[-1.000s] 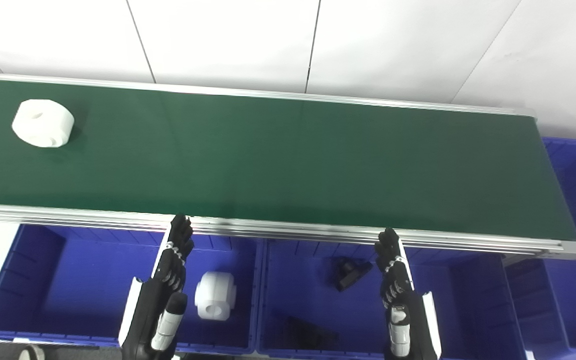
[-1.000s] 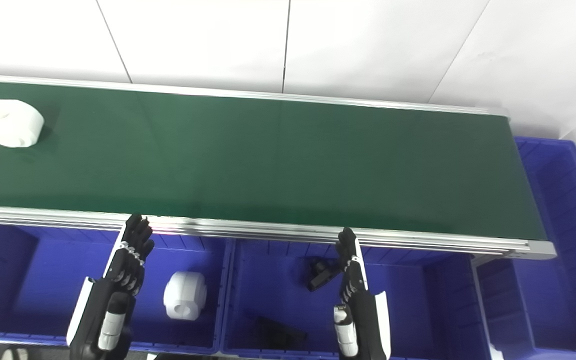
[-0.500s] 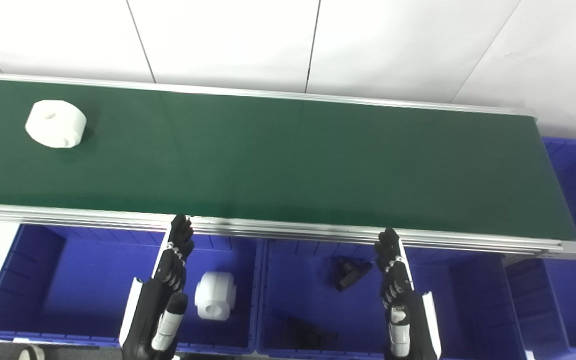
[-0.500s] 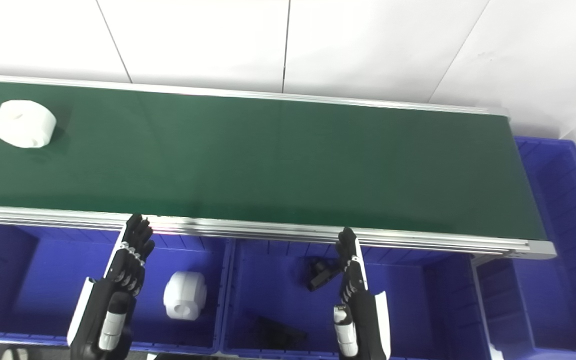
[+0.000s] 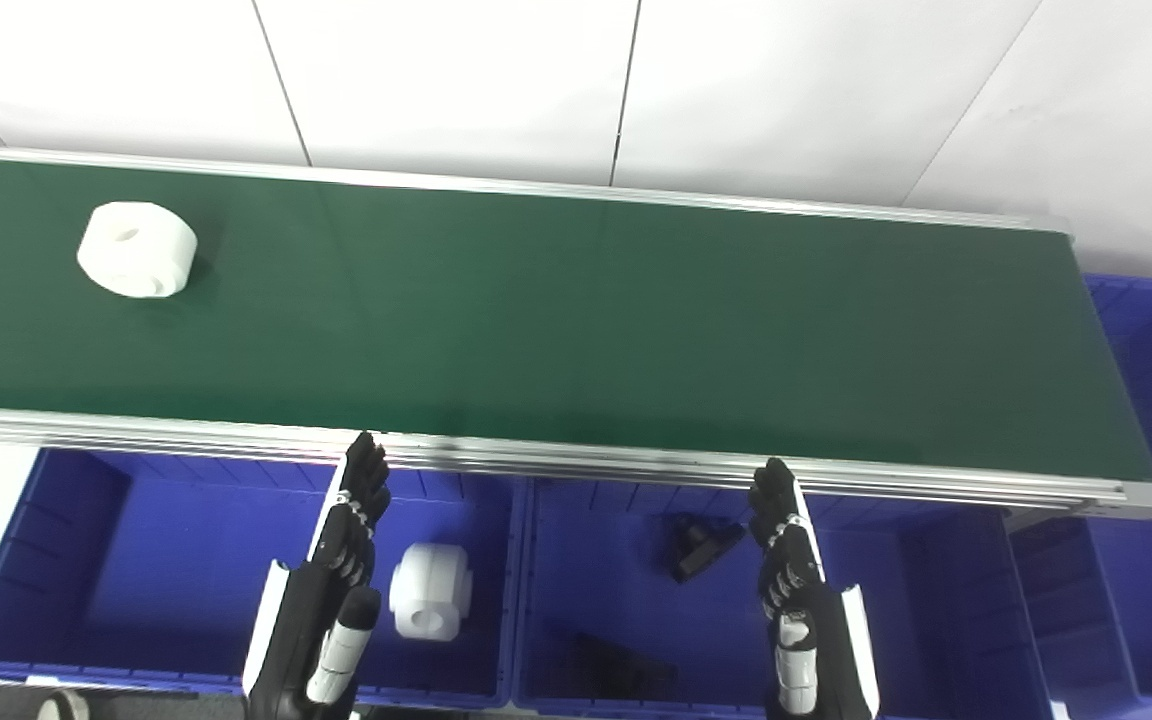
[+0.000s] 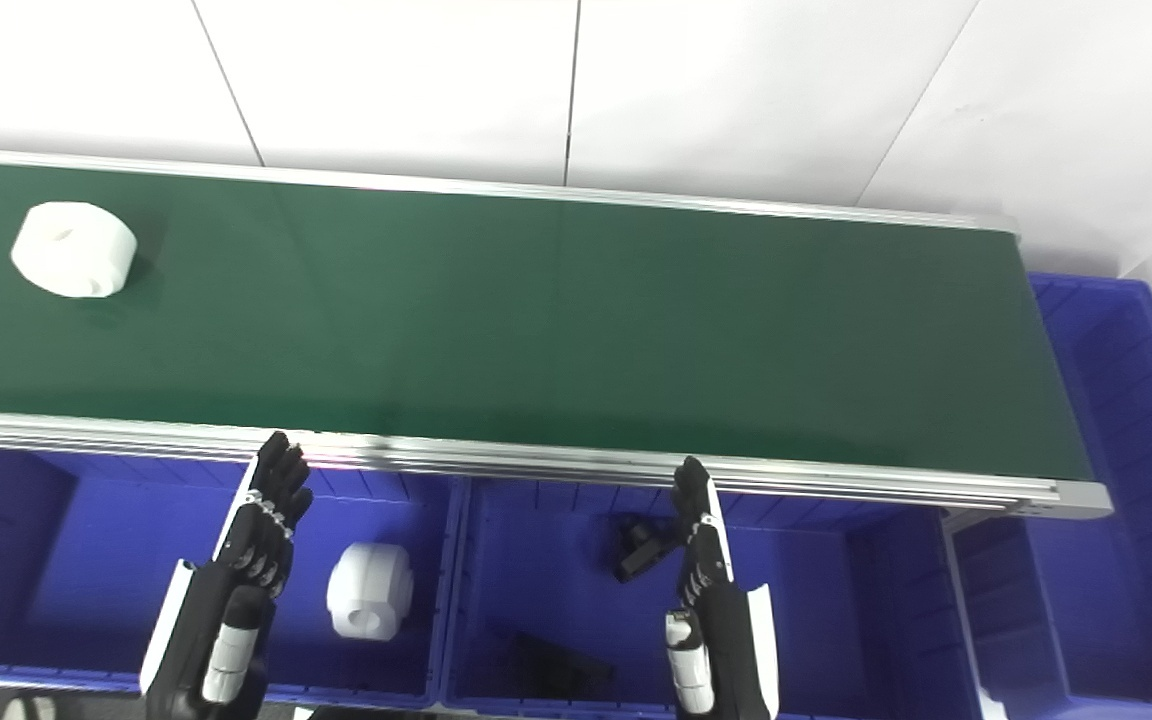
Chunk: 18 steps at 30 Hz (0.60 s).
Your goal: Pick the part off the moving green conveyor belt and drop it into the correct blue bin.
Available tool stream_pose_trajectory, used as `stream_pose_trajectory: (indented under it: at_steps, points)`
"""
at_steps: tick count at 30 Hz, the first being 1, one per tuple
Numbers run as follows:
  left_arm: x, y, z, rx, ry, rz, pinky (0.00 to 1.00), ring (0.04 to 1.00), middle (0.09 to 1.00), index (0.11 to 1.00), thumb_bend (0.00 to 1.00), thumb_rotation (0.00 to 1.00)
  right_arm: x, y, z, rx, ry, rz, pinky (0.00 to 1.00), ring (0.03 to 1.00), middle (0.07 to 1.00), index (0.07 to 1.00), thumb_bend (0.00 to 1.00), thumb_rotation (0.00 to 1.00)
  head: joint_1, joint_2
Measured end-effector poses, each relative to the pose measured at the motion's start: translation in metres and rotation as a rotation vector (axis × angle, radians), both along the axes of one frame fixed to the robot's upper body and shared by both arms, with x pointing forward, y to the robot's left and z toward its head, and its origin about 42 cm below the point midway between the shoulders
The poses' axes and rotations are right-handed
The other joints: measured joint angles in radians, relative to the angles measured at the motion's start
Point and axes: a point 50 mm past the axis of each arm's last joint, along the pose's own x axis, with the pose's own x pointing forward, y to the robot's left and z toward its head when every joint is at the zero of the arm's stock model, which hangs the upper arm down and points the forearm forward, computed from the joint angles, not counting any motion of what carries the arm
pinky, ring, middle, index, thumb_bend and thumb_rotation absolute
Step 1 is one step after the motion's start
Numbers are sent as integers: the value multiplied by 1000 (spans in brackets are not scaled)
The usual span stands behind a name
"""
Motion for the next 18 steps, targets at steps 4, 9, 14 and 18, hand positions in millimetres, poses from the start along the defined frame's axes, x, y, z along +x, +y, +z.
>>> stream_pose_trajectory:
  at_steps: [4, 9, 14, 18]
  points:
    - [0, 0, -2, 2, 2, -2, 1000, 1000, 1000, 1000, 808, 917, -1, -1, -3, 5, 10, -3, 1000, 988, 980, 989, 891, 1000, 17, -17]
    - [-3, -5, -13, 13, 29, -13, 1000, 1000, 1000, 1000, 786, 895, -5, -5, -15, 17, 47, -5, 1000, 992, 983, 995, 876, 1000, 130, -93]
    - [-4, -14, -18, 28, 17, -7, 999, 998, 1000, 1000, 839, 873, -6, -16, -24, 30, 53, -20, 1000, 1000, 996, 1000, 890, 1000, 251, -147]
    - [-4, -26, -24, 23, 15, -4, 981, 982, 1000, 1000, 857, 873, -6, -26, -30, 7, 45, -20, 1000, 1000, 1000, 1000, 896, 1000, 349, -199]
